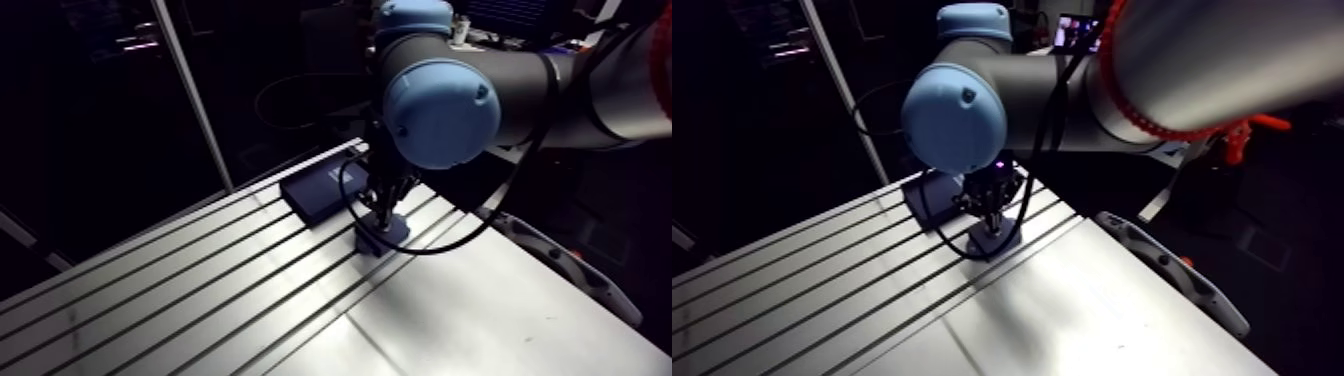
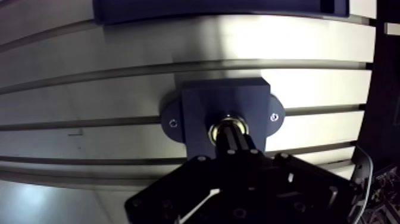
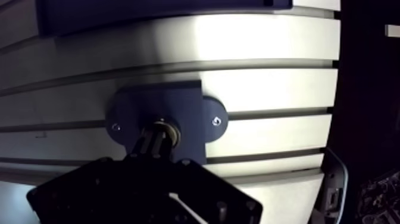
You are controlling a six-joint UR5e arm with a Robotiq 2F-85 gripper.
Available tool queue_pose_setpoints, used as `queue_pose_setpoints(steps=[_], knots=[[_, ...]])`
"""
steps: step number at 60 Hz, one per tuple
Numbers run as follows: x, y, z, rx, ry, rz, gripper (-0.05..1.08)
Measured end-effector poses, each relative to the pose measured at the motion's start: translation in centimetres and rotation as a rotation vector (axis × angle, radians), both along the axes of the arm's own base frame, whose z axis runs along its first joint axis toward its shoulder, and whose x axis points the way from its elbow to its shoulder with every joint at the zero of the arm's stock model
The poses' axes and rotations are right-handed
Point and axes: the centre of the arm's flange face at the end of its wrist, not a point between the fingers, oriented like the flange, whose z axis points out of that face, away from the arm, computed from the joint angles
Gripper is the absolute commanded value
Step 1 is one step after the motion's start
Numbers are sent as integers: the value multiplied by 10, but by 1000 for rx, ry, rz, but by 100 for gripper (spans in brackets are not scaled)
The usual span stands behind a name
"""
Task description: Pick up the bearing and press it into the housing until flush.
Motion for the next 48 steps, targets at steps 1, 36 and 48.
queue_pose_setpoints(steps=[1,36,48], knots=[[0,0,0,0,0,0,107],[1,0,-5,-6,-8,0,107],[1,0,-6,-7,-8,1,107]])
